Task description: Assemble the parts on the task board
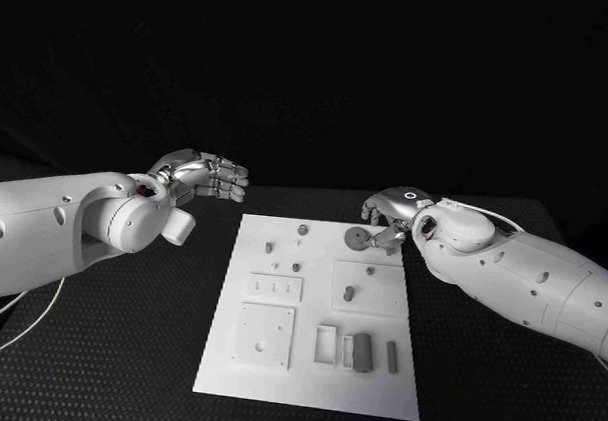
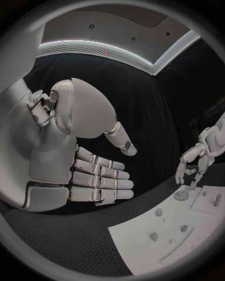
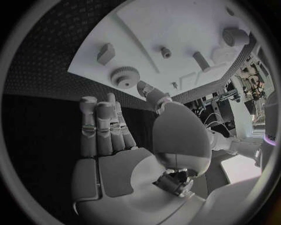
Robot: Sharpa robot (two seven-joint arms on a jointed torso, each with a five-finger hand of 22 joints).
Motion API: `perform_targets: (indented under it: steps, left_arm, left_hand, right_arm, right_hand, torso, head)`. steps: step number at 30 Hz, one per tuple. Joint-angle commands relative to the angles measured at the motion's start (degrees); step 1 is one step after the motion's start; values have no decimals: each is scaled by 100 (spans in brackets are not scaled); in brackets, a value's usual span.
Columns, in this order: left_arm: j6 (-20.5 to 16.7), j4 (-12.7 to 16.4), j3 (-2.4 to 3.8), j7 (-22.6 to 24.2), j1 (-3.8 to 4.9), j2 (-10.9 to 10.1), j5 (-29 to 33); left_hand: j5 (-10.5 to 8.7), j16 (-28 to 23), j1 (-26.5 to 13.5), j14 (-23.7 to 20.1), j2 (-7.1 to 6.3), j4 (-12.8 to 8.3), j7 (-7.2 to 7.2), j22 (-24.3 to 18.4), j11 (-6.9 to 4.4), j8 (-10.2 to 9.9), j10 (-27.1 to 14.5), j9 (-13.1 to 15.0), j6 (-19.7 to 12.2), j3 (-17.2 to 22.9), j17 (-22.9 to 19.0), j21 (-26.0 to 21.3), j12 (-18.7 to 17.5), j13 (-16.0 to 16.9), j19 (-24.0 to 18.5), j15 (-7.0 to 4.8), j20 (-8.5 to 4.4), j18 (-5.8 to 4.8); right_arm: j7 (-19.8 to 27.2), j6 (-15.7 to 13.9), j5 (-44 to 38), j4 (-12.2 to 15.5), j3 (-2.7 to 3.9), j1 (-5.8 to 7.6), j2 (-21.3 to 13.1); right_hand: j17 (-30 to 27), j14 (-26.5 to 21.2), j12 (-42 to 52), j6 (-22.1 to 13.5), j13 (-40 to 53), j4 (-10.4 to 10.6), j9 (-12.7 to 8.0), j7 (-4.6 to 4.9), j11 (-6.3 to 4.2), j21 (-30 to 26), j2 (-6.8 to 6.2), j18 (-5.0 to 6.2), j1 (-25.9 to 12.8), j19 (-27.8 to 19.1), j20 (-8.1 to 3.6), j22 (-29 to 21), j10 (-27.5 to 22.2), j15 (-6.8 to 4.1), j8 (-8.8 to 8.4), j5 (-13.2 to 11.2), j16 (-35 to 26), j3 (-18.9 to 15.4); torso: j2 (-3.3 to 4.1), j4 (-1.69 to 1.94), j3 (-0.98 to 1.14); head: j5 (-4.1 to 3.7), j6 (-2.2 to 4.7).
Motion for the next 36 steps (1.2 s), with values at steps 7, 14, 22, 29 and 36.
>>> perform_targets:
  steps: [7, 14, 22, 29, 36]
  left_arm:
    - [117, 39, 3, 35, -2, 29, 15]
    - [120, 60, 3, 28, -2, 51, 15]
    - [116, 61, 3, 26, -2, 46, 15]
    - [118, 75, 4, 24, -2, 49, 15]
    - [122, 84, 4, 19, -1, 49, 15]
  left_hand:
    - [19, -35, -53, 34, -1, 0, 95, -7, 15, -21, 44, -1, 13, -33, 5, -36, -38, -9, 42, 14, -14, 89]
    - [19, -37, -60, 33, -1, 0, 102, -7, 17, -27, 39, -3, 7, -37, 6, -39, -45, -12, 42, 15, -14, 89]
    - [19, -40, -65, 32, -2, 0, 107, -7, 19, -32, 37, -4, 3, -41, 7, -42, -50, -14, 41, 15, -14, 88]
    - [19, -42, -69, 31, 0, 1, 109, -7, 20, -33, 36, -4, 2, -43, 7, -44, -53, -15, 41, 16, -14, 88]
    - [19, -43, -72, 31, 1, 2, 110, -7, 20, -35, 36, -5, 2, -44, 7, -46, -55, -15, 41, 16, -14, 88]
  right_arm:
    - [207, 99, -37, -347, -16, -55, 210]
    - [251, 48, -11, -482, -26, -55, 294]
    - [263, 113, -11, -629, -48, -56, 354]
    - [295, 135, 43, -754, -64, -65, 452]
    - [341, 126, 111, -920, -73, -67, 541]
  right_hand:
    - [-41, -28, 263, 34, 288, 44, -6, 57, -146, -16, 29, 604, -11, 8, -29, 91, 420, -160, 68, -3, 38, -87]
    - [-70, -16, 348, 76, 602, 63, -5, 28, -182, -25, 74, 604, 7, 24, -40, 91, 400, -193, 109, -1, 52, -119]
    - [-107, 0, 556, 144, 1242, 34, -14, -21, -246, -21, 173, 604, 44, 50, -53, 101, 430, -256, 162, 1, 86, -162]
    - [-138, 11, 729, 194, 1893, 26, -31, -56, -289, -12, 245, 604, 22, 67, -66, 104, 377, -298, 187, 4, 108, -176]
    - [-153, 2, 651, 198, 2043, 76, -45, -40, -266, -17, 303, 604, -46, 56, -64, 104, 233, -280, 186, 6, 110, -167]
  torso:
    - [17, 46, -13]
    - [15, 48, -16]
    - [17, 30, -10]
    - [27, 37, -4]
    - [27, 42, -7]
  head:
    - [-28, -52]
    - [-35, -86]
    - [-31, -96]
    - [-31, -100]
    - [-12, -114]
